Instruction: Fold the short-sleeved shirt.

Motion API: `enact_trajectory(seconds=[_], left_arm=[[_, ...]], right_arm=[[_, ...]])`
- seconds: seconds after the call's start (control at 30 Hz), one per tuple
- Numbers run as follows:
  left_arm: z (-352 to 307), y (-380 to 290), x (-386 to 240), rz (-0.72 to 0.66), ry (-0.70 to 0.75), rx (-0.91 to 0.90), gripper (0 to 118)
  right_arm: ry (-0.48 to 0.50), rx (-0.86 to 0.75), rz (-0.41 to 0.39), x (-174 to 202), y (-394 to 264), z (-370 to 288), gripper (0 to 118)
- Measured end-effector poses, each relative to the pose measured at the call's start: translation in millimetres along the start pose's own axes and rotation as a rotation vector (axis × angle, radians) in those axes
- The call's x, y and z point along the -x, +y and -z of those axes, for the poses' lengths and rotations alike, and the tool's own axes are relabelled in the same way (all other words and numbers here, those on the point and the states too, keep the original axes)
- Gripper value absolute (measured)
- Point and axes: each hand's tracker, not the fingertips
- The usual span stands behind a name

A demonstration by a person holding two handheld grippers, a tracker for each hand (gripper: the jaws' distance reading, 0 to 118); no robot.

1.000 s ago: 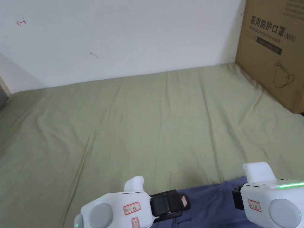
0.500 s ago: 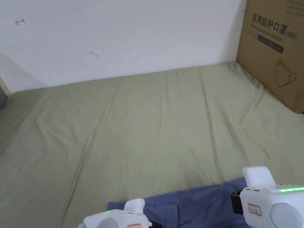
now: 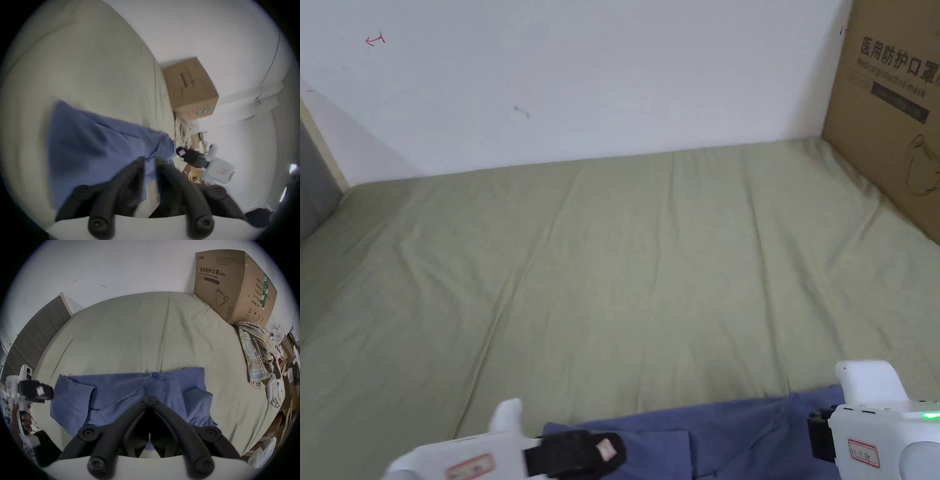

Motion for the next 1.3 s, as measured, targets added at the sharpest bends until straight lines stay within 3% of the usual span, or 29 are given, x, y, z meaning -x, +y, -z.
enact_trajectory(seconds=[0.1,0.13,0.23,0.37,0.47,0.53,0.6,0.63,0.7,0.73,0.77,0.8,0.9,1.07,1.13,1.23,1.3], left_arm=[[-40,16,25,0.031,0.078,-0.030,99],[-46,18,31,0.055,0.096,-0.022,118],[-68,27,61,0.027,0.118,-0.011,118],[-25,23,86,-0.099,0.032,0.095,118],[4,25,99,-0.115,-0.201,0.064,118],[29,24,108,-0.241,-0.352,0.138,118],[45,23,109,-0.254,-0.373,0.194,110],[47,27,109,-0.211,-0.340,0.191,84],[54,27,118,-0.173,-0.181,0.188,7],[58,24,123,-0.156,-0.026,0.200,7],[57,20,129,-0.122,-0.004,0.201,7],[54,22,114,-0.113,-0.123,0.153,6],[51,17,85,-0.020,0.052,0.151,6],[3,9,5,0.268,0.303,0.131,6],[-25,9,-17,0.380,0.463,0.083,6],[-62,15,-36,0.527,0.859,0.028,6],[-78,16,-38,0.523,0.924,0.009,6]], right_arm=[[0.002,0.004,-0.011,3,0,2,0],[0.002,0.005,-0.013,4,0,2,0],[-0.003,0.009,-0.019,6,0,3,0],[-0.010,0.019,-0.027,7,-1,5,0],[-0.017,0.030,-0.035,6,-2,4,0],[-0.035,0.039,-0.054,6,-4,5,0],[-0.048,0.046,-0.069,5,-4,6,0],[-0.049,0.046,-0.069,4,-4,6,0],[-0.045,0.047,-0.056,2,-3,8,0],[-0.037,0.049,-0.045,2,-3,9,0],[-0.029,0.050,-0.036,1,-2,9,0],[-0.025,0.051,-0.033,2,-2,10,0],[-0.021,0.051,-0.045,5,-1,11,0],[0.008,0.035,-0.059,10,6,3,0],[0.018,0.016,-0.064,11,8,-2,0],[0.031,-0.003,-0.069,13,9,-6,0],[0.044,-0.011,-0.066,14,8,-9,0]])
